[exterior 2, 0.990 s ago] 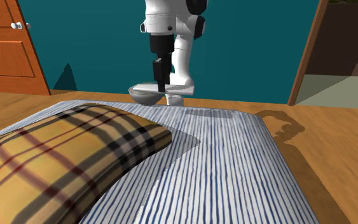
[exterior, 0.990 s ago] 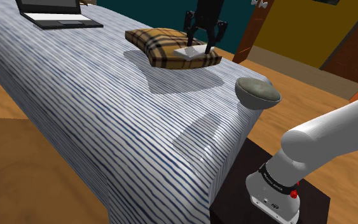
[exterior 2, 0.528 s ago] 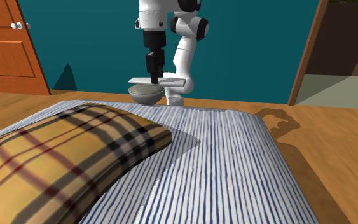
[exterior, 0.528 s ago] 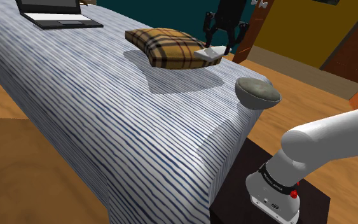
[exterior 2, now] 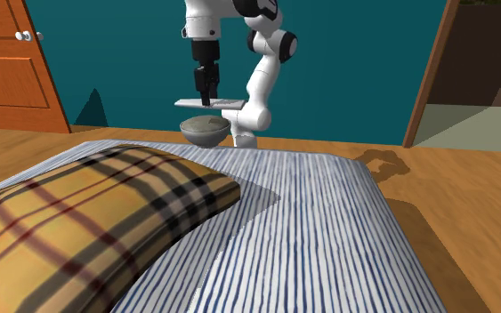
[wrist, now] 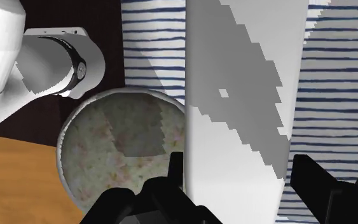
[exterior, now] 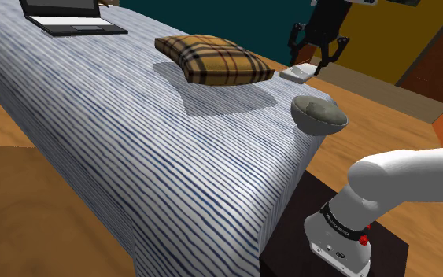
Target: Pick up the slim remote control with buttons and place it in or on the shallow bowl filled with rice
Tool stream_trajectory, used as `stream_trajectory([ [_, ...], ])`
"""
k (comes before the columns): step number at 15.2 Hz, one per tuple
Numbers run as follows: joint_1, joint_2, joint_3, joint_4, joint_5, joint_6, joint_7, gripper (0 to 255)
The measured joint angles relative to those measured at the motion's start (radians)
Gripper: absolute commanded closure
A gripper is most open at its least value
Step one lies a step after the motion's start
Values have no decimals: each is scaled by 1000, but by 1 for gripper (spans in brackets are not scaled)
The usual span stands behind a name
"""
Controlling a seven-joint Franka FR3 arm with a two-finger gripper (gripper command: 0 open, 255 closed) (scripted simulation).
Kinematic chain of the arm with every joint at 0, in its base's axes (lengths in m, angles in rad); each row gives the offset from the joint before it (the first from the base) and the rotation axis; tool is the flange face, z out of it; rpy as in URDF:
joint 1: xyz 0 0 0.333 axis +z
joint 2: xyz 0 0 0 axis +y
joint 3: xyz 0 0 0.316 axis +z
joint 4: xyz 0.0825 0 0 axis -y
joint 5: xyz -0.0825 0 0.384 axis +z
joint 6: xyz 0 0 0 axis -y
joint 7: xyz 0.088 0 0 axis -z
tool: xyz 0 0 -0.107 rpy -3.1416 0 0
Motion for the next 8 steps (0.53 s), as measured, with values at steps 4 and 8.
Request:
stream_trajectory([
  [4,-7,-105,-89,-85,-45,-30,-89,255],
  [8,-16,-184,-160,-139,-92,-61,-157,255],
])
